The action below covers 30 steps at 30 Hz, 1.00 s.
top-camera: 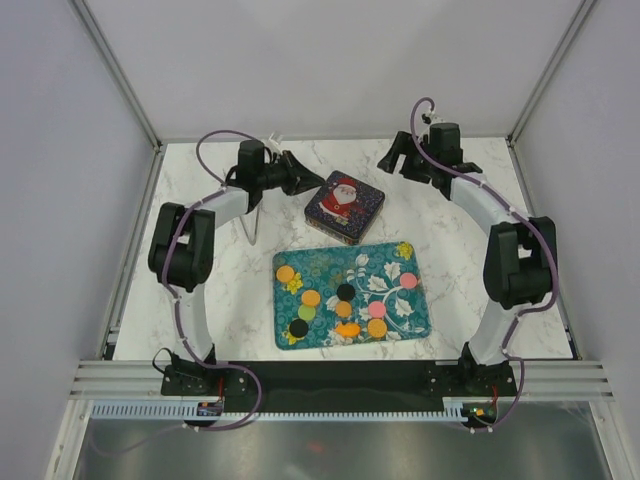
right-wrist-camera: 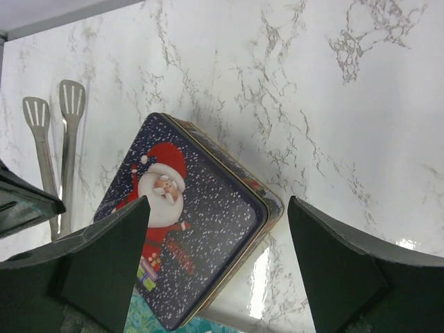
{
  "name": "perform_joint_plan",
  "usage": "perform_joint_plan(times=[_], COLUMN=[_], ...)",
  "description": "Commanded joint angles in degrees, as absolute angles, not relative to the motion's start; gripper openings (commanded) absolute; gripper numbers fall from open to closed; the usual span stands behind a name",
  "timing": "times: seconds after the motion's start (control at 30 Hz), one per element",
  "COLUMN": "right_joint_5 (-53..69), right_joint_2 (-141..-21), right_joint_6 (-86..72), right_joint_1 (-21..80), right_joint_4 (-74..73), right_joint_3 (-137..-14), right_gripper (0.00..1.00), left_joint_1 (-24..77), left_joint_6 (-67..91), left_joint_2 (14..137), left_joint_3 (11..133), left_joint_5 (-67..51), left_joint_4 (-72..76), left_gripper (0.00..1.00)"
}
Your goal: Pack the cookies
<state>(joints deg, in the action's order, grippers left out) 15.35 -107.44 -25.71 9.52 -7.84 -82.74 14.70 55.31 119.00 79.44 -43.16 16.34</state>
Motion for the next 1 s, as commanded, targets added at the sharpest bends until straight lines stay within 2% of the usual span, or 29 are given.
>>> perform_joint_plan(times=[0.0,0.13,0.17,0.33,0.5,0.63,0.97], right_joint_5=[14.33,14.68,14.85,13.8,12.04,8.1,-3.6], right_joint_2=[-99.5,-94.05,-89.34,-82.9,-74.46,-65.95,-52.65], right_joint_6=[-26.37,-27.16,-27.25,-27.25,-26.63,-26.37,-26.2], right_joint_1=[9.4,9.41,9.32,9.49,9.49,9.49,9.49], right_joint_4=[-6.59,-6.77,-6.77,-6.51,-8.17,-10.28,-22.57], right_joint_3=[-80.25,-76.21,-72.29,-66.55,-60.04,-56.08,-52.91], right_gripper=[0.9,0.9,0.9,0.91,0.91,0.98,0.98], left_joint_1=[14.68,14.59,14.24,14.24,15.55,15.64,15.91], left_joint_6=[50.98,50.01,49.84,47.12,41.14,37.62,28.31], left_joint_2=[108.3,97.23,88.85,79.65,68.42,60.13,44.32], left_joint_3=[76.39,64.64,58.25,50.21,45.45,42.19,41.66], left_joint_5=[-40.0,-31.92,-25.99,-21.55,-18.03,-14.33,-13.36], left_joint_4=[14.42,12.05,11.69,8.45,2.03,-6.04,-22.13], left_gripper=[0.18,0.18,0.18,0.19,0.21,0.25,0.33])
